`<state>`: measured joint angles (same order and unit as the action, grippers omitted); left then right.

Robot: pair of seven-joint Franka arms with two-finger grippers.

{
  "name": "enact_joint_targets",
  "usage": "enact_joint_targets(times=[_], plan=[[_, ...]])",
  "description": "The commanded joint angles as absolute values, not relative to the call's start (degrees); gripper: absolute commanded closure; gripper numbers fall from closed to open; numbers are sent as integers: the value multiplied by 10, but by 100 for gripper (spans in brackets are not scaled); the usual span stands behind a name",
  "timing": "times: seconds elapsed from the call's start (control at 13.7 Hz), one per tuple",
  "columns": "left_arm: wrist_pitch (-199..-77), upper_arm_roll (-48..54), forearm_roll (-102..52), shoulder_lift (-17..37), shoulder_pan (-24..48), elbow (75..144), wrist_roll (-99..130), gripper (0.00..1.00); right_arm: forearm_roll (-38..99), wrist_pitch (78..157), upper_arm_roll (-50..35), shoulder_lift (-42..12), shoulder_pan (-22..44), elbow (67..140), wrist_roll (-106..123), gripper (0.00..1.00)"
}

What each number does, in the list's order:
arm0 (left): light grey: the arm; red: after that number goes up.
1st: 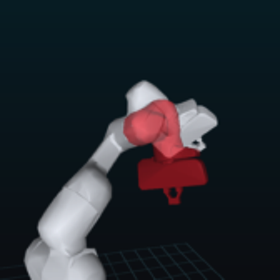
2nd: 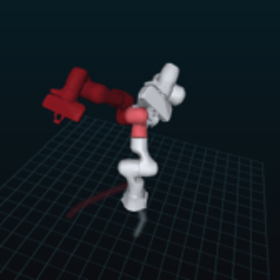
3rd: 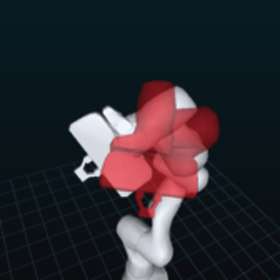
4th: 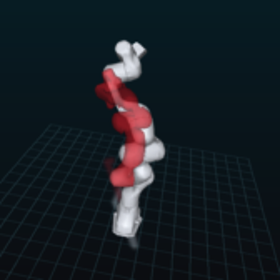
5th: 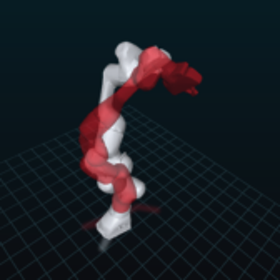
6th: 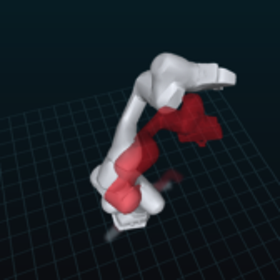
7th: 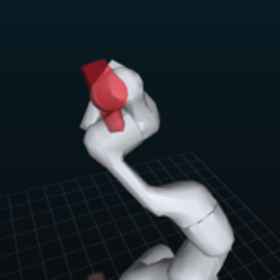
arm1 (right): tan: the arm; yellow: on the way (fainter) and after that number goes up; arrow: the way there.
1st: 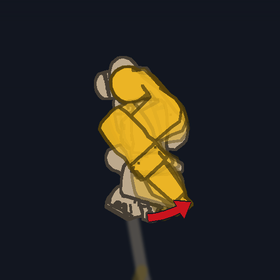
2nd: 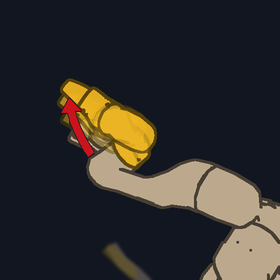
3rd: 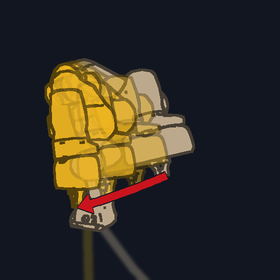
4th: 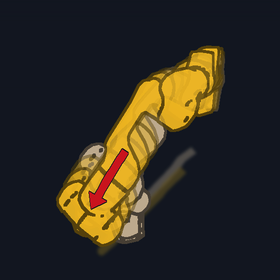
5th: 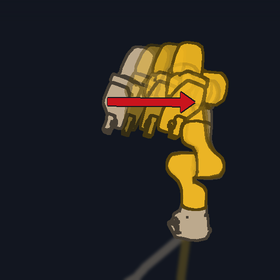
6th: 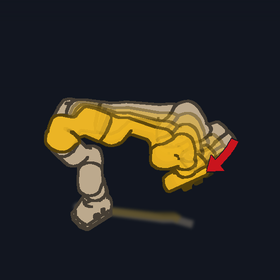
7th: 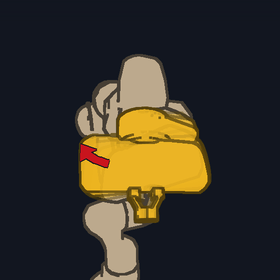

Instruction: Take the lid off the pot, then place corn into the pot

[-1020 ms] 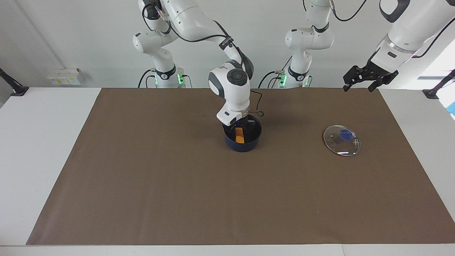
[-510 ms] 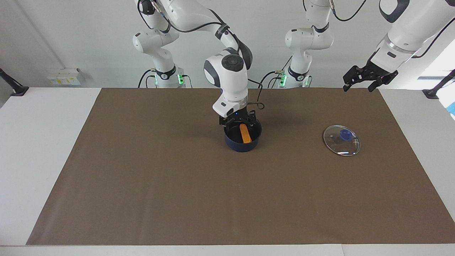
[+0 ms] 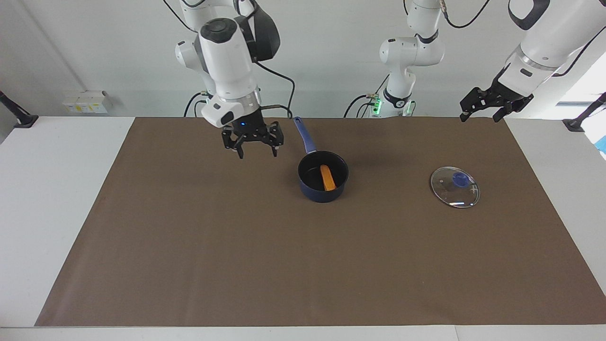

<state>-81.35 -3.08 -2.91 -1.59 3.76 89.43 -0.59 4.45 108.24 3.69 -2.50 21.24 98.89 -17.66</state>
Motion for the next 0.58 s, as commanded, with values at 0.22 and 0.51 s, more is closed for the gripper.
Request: enact_joint_targets(times=[0.22,0.51], plan=[[-824,-31,-20,-30,37,909,-9,0,40,972,30,50,103,998,-60,0],[-824,-31,-20,-30,37,909,-9,0,40,916,30,66,34,996,-16,0]])
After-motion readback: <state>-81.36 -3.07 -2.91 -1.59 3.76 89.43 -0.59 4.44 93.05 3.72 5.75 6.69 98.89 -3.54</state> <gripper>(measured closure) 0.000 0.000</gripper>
